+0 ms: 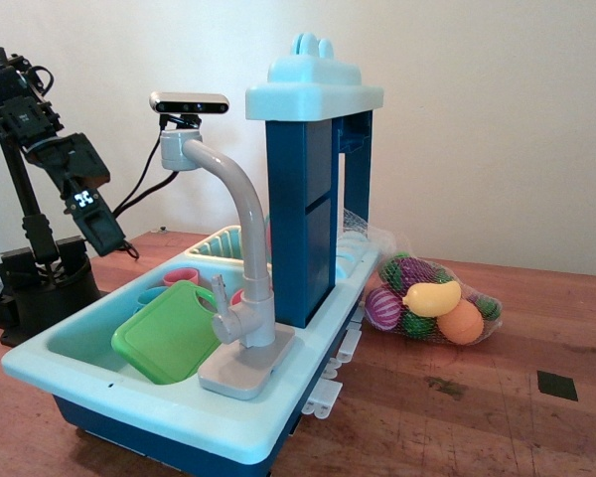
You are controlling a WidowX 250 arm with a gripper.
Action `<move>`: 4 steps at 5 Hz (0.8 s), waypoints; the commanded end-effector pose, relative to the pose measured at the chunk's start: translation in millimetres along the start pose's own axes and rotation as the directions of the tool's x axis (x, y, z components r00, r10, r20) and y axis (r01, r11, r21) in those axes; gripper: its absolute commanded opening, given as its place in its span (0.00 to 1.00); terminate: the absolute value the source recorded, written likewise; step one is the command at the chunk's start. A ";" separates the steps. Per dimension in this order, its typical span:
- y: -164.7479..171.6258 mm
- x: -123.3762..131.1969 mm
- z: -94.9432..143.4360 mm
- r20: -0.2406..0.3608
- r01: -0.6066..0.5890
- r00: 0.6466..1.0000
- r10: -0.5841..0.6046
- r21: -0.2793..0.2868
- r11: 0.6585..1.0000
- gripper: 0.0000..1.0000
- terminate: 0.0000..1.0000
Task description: Turn lever vertical to front
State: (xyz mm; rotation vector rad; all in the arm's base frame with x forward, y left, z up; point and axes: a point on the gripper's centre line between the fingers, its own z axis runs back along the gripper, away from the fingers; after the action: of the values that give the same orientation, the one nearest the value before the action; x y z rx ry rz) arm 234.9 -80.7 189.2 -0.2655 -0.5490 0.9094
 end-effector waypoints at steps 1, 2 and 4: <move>-43.9 5.4 -5.3 -0.002 0.033 0.999 -0.033 -0.088 0.996 1.00 0.00; -73.5 8.4 -15.5 -0.020 0.053 0.998 -0.056 -0.123 0.991 1.00 0.00; -137.6 44.2 -30.7 -0.001 0.119 0.993 -0.122 -0.206 0.971 1.00 0.00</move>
State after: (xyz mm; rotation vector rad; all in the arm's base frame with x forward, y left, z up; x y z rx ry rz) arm 378.6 -130.9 225.1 -0.4085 -0.6111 0.7244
